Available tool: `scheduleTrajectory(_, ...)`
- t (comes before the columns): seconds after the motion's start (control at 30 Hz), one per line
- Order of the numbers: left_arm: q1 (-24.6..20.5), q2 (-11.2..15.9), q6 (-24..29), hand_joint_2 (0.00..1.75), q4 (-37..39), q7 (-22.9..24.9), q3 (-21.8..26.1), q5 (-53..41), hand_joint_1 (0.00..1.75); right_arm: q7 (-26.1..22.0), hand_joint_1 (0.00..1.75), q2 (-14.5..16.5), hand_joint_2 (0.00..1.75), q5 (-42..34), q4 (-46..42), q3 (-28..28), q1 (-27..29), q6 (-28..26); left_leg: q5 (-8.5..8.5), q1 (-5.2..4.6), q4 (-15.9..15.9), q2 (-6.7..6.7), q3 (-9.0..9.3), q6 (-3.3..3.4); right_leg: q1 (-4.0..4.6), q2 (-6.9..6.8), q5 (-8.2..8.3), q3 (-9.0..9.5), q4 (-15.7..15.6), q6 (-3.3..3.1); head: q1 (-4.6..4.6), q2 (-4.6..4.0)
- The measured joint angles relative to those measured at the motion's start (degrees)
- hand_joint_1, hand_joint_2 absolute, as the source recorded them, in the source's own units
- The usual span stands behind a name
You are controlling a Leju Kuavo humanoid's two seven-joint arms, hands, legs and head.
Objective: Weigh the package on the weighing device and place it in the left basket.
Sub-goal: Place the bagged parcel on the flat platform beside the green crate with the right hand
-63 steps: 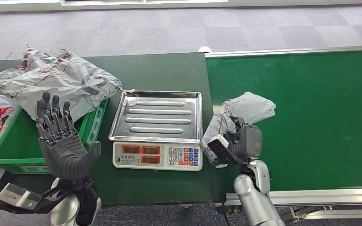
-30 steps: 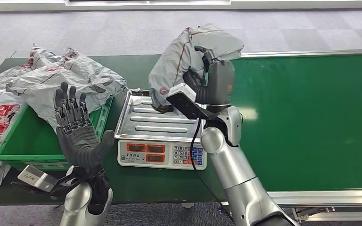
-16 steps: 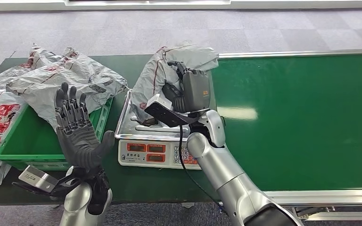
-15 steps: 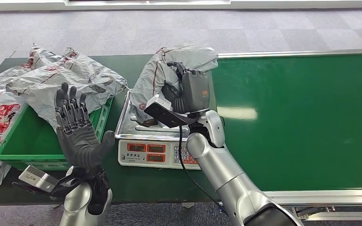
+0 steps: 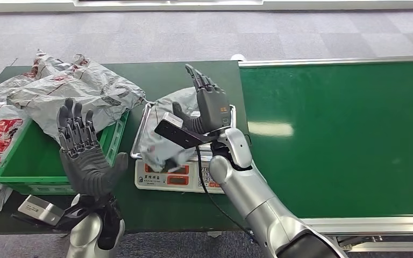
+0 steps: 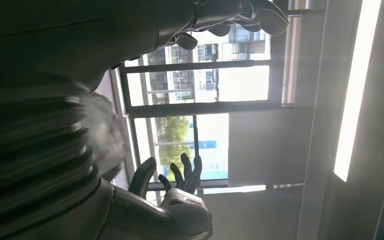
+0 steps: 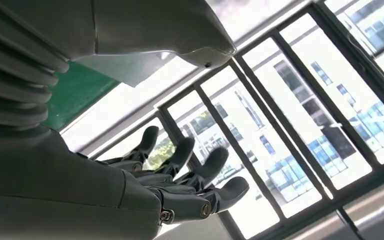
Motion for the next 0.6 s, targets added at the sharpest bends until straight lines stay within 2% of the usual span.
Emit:
scheduleTrajectory(0.17,0.9,0.1,0.1,1.75,-1.2,0.0,1.1,-0.8,0.00,5.8,0.00,-0.3,0.00,6.2,-1.0,0.5,0.1,7.1,0.00,0.00,0.0,0.00,0.00,0.00,0.00,0.00,0.00,-0.01,0.0,0.00,0.00,0.00)
scheduleTrajectory(0.3,1.6,0.1,0.0,1.75,-2.2,0.0,2.1,-1.4,0.00,8.6,0.00,-1.0,0.00,9.4,-1.9,0.8,0.4,11.9,0.00,0.00,0.0,0.00,0.00,0.00,0.00,0.00,0.00,-0.02,0.0,0.00,-0.01,0.00)
scheduleTrajectory(0.6,2.1,0.1,-0.1,1.75,-3.0,0.0,3.3,-1.8,0.00,9.4,0.00,-2.0,0.00,10.3,-4.0,0.8,0.8,13.9,0.00,0.00,0.0,0.00,0.00,0.00,0.00,0.01,0.00,-0.02,0.0,0.00,-0.01,0.00)
